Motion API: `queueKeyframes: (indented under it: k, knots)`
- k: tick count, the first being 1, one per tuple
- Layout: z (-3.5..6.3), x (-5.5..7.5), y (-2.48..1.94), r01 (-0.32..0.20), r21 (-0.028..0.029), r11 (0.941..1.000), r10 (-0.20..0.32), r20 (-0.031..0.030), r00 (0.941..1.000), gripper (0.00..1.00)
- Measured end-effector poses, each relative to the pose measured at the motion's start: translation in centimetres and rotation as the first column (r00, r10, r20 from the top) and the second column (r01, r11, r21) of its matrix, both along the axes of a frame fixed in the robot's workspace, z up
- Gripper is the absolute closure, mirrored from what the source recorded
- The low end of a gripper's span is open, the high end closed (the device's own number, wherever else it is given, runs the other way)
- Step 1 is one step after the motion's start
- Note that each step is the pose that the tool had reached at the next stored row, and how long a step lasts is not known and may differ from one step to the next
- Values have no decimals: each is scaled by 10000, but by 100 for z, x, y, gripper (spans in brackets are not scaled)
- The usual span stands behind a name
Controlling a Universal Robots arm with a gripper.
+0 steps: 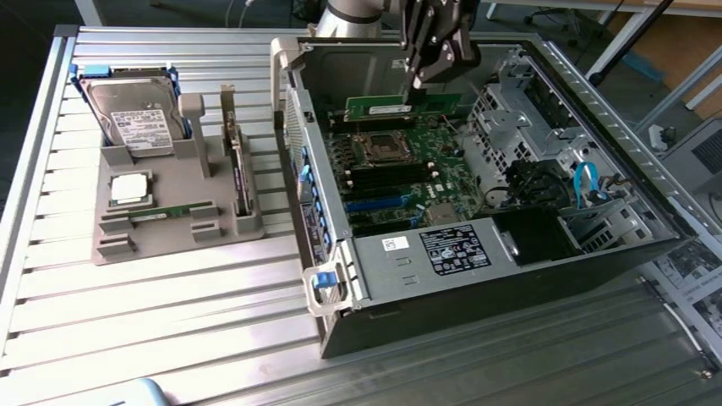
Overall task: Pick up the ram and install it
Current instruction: 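Pick up the ram and move it above insertion slot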
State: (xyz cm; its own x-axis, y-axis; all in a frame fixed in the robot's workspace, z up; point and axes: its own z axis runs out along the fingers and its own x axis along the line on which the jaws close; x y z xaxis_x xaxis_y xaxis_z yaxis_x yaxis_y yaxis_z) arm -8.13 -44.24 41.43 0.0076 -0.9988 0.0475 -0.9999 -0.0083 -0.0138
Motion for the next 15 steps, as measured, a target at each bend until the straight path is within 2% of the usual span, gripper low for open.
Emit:
queueKeyframes:
  k: [15]
  knots:
    - [0, 303, 0, 0, -1, 10000, 0, 0, 10000, 88]
